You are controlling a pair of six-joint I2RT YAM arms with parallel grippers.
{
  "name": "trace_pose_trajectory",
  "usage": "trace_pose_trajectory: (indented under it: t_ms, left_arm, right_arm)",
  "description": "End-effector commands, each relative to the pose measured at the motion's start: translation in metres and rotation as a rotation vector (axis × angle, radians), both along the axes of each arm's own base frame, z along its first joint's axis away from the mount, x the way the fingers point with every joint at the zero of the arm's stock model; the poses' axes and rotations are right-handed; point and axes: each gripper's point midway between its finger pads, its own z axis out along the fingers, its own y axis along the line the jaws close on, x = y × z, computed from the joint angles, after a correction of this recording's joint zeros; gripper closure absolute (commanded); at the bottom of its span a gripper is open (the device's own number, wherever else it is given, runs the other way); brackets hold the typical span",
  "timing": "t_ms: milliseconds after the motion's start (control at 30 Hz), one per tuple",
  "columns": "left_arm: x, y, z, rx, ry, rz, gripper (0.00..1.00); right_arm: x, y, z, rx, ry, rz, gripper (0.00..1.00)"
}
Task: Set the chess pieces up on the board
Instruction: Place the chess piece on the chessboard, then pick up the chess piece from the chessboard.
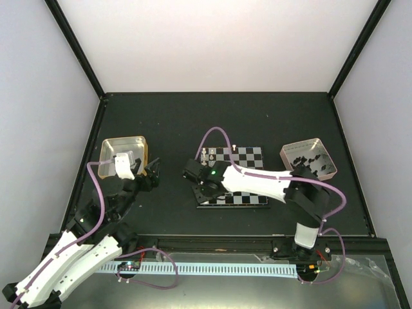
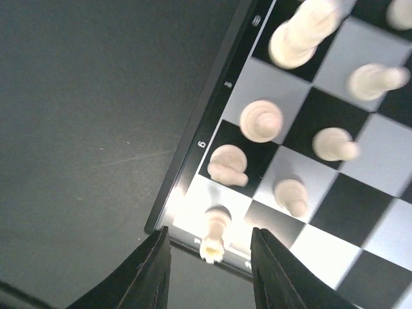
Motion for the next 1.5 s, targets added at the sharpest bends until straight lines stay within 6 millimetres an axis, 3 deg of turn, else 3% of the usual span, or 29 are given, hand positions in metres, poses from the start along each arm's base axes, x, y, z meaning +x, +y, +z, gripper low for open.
trace_pose_trajectory:
  t_ms: [0,100,200,300,433,600,967,1267,1467]
  left_arm:
    - [0.001,0.0,0.004,0.012,-0.007,-0.003,0.16]
    - [0.001,-0.002,0.005,0.009,-0.004,-0.011,0.16]
    - [0.003,-0.007,0.005,0.003,0.001,-0.029,0.16]
    - [0.003,-0.013,0.008,-0.008,0.004,-0.054,0.16]
    - [0.003,-0.022,0.01,-0.032,0.016,-0.09,0.16]
    - [0.002,-0.032,0.008,-0.064,0.045,-0.13,0.16]
    - [0.004,-0.05,-0.004,-0.127,0.101,-0.185,0.16]
    - [0.006,-0.054,-0.001,-0.136,0.101,-0.199,0.16]
    - [0.007,-0.056,-0.005,-0.132,0.111,-0.202,0.16]
  right_arm:
    - [0.02,0.0,0.067,0.163,-0.189,-0.037,0.63]
    - [0.037,-0.024,0.089,0.198,-0.284,-0.118,0.6]
    - [0.062,-0.061,0.095,0.196,-0.356,-0.248,0.57]
    - [0.091,-0.097,0.087,0.166,-0.398,-0.355,0.53]
    - [0.131,-0.121,0.069,0.137,-0.425,-0.404,0.52]
    - [0.172,-0.126,0.034,0.068,-0.438,-0.375,0.55]
    - [0.213,-0.116,-0.013,0.043,-0.358,-0.352,0.6]
    - [0.221,-0.12,-0.039,0.0,-0.289,-0.387,0.73]
    - [0.221,-0.123,-0.042,-0.016,-0.294,-0.396,0.86]
